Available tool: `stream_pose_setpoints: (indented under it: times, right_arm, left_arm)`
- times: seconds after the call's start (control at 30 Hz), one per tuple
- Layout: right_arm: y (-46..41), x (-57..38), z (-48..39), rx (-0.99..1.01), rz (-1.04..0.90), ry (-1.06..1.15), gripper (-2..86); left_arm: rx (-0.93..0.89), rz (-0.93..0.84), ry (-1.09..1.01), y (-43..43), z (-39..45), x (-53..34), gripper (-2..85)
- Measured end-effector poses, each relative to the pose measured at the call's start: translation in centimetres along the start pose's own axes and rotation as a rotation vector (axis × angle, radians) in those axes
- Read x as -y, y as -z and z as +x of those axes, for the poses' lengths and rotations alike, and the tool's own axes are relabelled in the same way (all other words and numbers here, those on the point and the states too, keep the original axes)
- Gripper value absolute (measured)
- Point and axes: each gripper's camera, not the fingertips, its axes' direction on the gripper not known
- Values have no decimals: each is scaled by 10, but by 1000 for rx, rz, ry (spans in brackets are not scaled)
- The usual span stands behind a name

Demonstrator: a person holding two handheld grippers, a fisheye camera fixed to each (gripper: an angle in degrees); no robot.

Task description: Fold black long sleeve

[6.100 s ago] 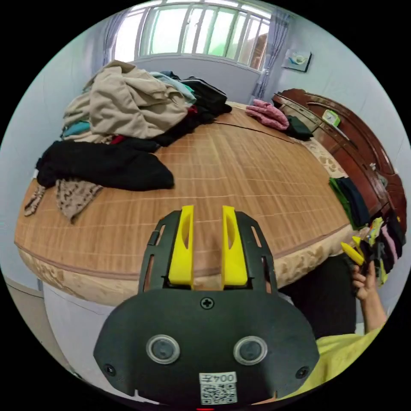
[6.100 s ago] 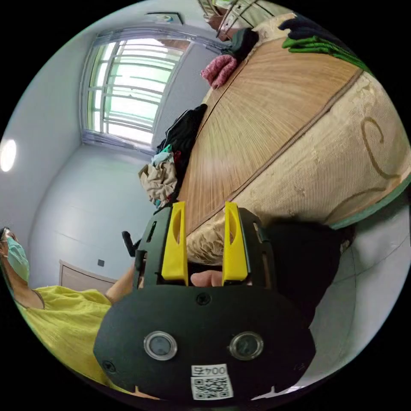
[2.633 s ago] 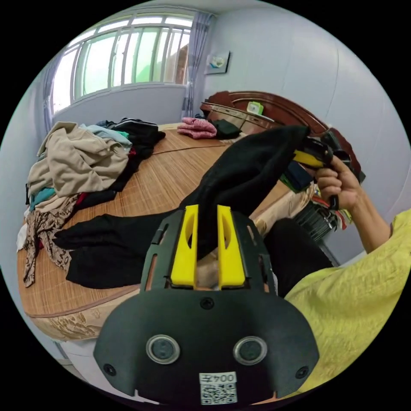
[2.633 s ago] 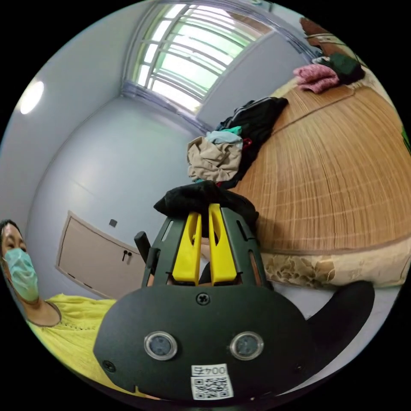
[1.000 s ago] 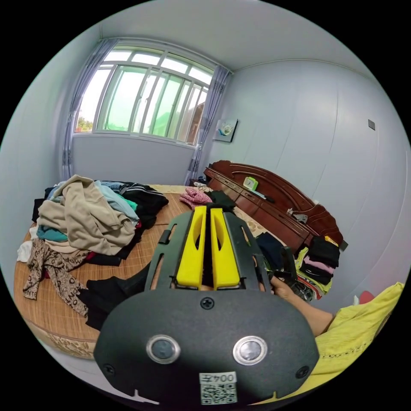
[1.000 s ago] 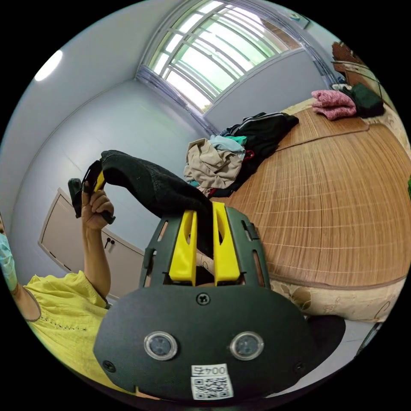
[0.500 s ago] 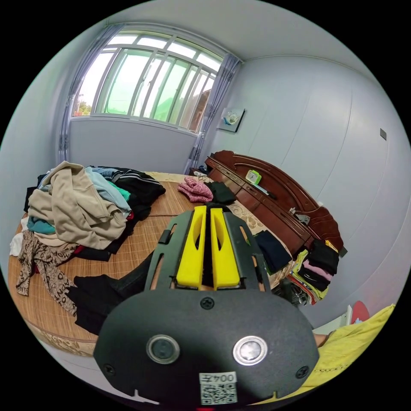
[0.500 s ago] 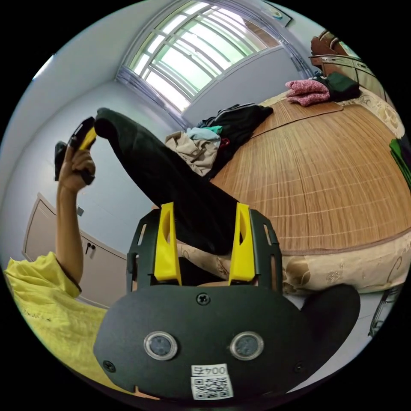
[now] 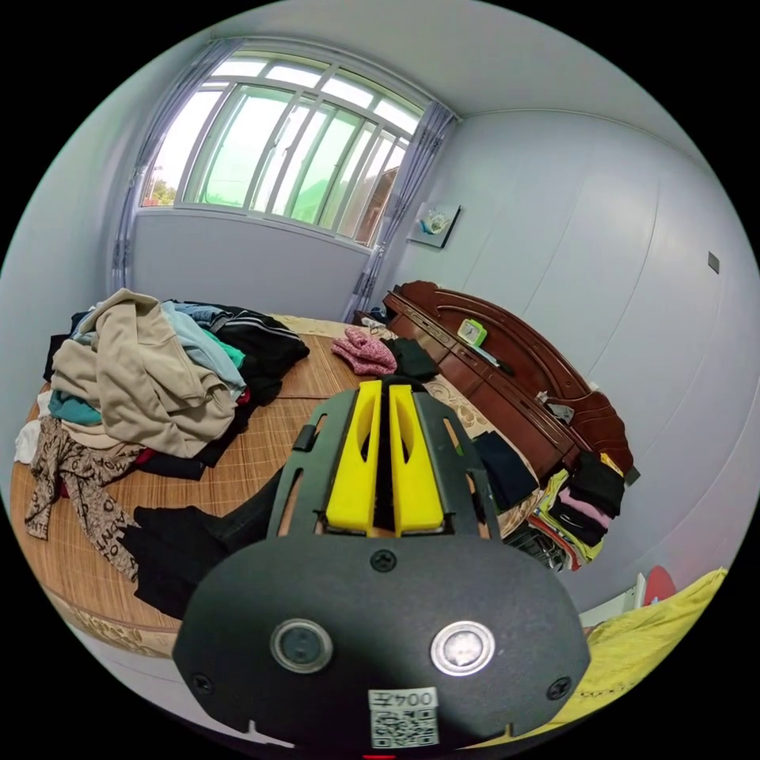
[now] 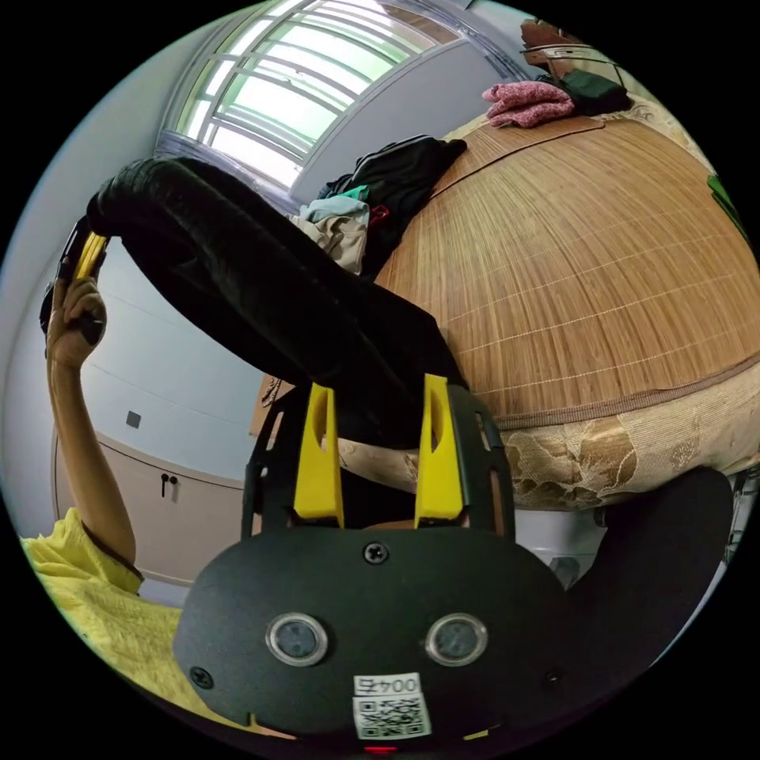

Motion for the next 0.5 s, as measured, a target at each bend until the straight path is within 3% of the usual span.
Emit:
stream_pose_setpoints:
  times: [0.1,0.37,0.5]
  right_arm:
    - [9,2,-24,-14,25,10,49]
    - [65,23,-69,-23,168,-119,28]
    - [107,58,-113,-57,267,-64,24]
  left_arm:
    - [13,9,10,11,-8,1,12]
    - [126,29,-58,51,-23,-3,10]
    - [207,49,-91,80,-31,-9,9]
